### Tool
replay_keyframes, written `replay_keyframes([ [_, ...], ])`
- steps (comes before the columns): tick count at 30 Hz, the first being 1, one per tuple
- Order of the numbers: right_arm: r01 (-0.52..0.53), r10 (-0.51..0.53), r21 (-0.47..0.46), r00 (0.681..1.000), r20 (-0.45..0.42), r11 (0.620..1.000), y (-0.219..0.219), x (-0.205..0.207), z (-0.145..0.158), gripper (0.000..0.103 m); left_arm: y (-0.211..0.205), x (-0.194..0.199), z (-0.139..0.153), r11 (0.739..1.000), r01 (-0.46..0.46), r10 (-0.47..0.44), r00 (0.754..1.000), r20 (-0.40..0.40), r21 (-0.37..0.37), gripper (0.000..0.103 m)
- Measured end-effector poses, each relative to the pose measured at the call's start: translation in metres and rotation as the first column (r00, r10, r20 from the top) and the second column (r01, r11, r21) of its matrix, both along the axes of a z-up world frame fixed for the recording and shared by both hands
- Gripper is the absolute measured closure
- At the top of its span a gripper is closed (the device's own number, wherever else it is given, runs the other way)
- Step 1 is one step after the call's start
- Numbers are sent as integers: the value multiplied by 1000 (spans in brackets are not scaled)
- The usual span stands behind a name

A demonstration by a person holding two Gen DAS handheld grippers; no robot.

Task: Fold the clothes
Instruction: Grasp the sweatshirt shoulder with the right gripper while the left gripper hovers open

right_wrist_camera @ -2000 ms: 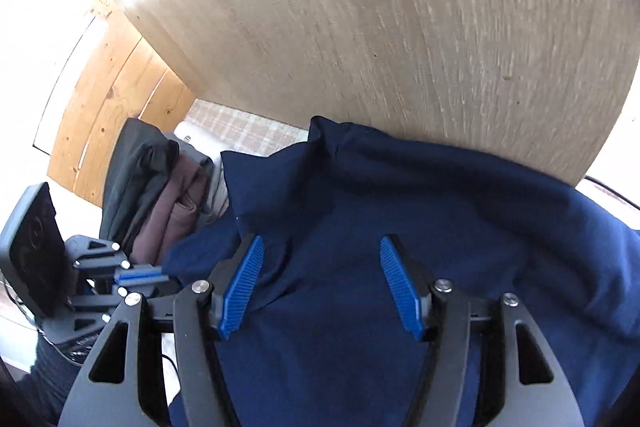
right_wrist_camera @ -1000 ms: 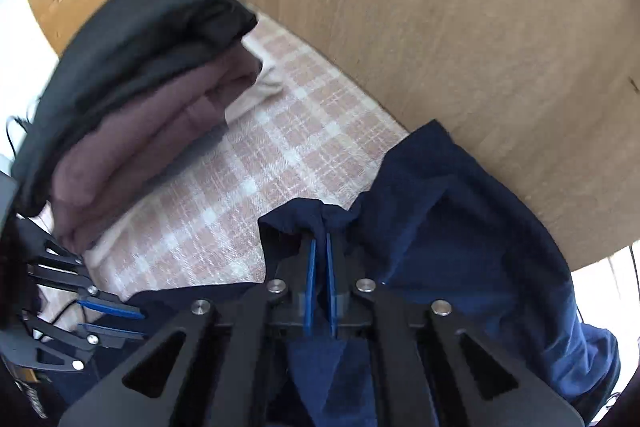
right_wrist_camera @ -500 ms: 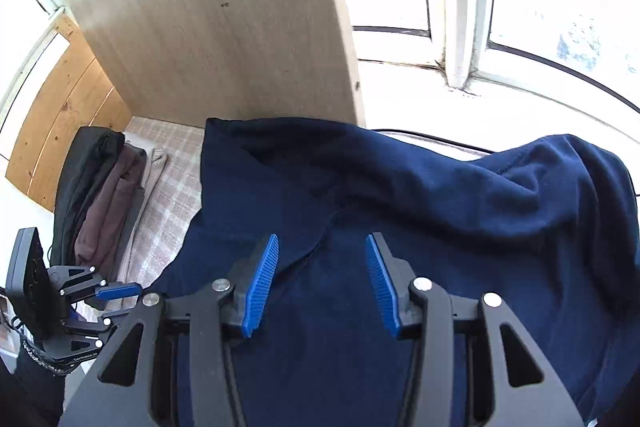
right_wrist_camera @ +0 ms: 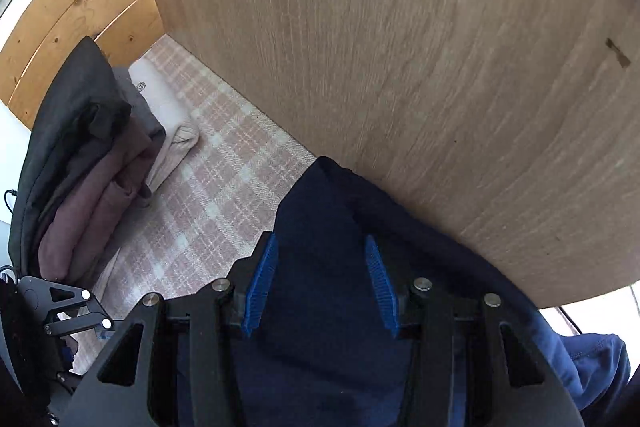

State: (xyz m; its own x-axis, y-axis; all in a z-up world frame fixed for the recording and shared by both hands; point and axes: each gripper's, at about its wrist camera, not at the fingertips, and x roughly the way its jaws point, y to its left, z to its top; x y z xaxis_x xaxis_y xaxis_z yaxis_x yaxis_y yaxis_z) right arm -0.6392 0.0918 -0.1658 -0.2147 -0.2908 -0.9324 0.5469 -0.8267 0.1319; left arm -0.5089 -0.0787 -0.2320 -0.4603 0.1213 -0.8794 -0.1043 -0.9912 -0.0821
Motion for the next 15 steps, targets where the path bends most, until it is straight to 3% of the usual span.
replay_keyframes([
  [4, -15, 14, 4, 999, 37, 1000, 0, -5, -11, 61, 4, -5, -4, 1000, 14, -14, 1000, 3, -6, 75],
  [6, -27, 27, -16, 999, 36, 1000, 2, -4, -7, 86, 6, -10, -7, 1000, 11, -11, 1000, 2, -7, 75],
  [7, -32, 34, -31, 999, 34, 999, 3, -3, -4, 98, 6, -12, -7, 1000, 10, -10, 1000, 1, 2, 83],
  [9, -43, 44, -60, 999, 29, 997, 6, -1, 3, 98, 1, -9, -4, 1000, -5, 6, 1000, -9, 12, 97],
  [11, -44, 45, -77, 999, 10, 996, 10, 0, 13, 99, -5, -6, 0, 999, -37, 37, 999, -23, 16, 98],
  [15, -36, 35, -16, 997, -67, 999, 17, 2, 26, 100, -19, 2, 6, 995, -103, 103, 994, -38, 9, 98],
])
